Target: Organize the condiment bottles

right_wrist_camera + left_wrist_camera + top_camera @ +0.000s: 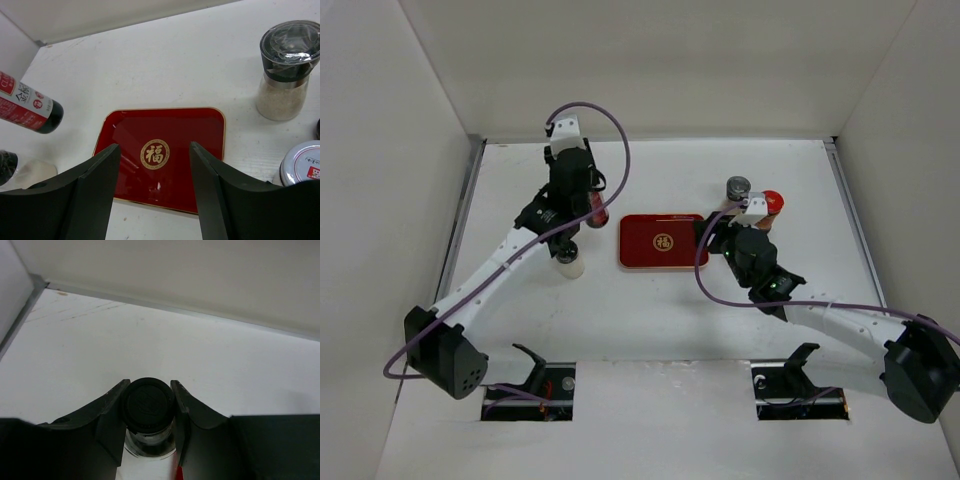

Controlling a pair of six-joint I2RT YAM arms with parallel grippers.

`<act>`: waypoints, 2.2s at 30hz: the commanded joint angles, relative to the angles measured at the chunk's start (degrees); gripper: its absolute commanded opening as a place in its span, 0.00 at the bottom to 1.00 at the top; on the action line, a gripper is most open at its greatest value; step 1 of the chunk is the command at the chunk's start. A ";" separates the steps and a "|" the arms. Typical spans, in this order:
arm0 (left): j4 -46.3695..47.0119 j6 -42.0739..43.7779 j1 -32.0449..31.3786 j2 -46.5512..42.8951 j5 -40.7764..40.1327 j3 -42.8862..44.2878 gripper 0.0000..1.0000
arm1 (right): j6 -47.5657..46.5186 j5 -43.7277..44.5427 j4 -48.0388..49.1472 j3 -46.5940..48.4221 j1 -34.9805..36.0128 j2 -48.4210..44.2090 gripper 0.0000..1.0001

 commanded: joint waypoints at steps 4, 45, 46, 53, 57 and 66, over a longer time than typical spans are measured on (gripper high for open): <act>9.89 0.34 -8.66 -0.13 1.08 3.85 0.13 | -0.06 0.04 3.58 0.71 -0.39 -2.04 0.64; 26.33 3.07 -13.16 5.78 0.81 -8.27 0.90 | -0.76 3.20 -5.63 6.76 -7.67 0.85 0.40; 27.03 2.98 -13.16 4.72 0.73 -8.97 0.93 | -0.76 3.20 -7.65 8.52 -8.99 1.64 0.33; 33.27 2.36 -15.70 -9.85 -1.82 -21.96 1.00 | -5.68 3.90 -19.96 23.98 -16.64 12.53 0.86; 33.72 1.14 -19.04 -20.31 -4.63 -32.25 0.98 | -9.28 1.98 -27.42 34.26 -19.54 21.58 1.00; 29.58 -3.17 -31.33 -42.20 -14.21 -51.42 0.97 | -12.97 1.61 -34.47 47.11 -21.30 34.33 1.00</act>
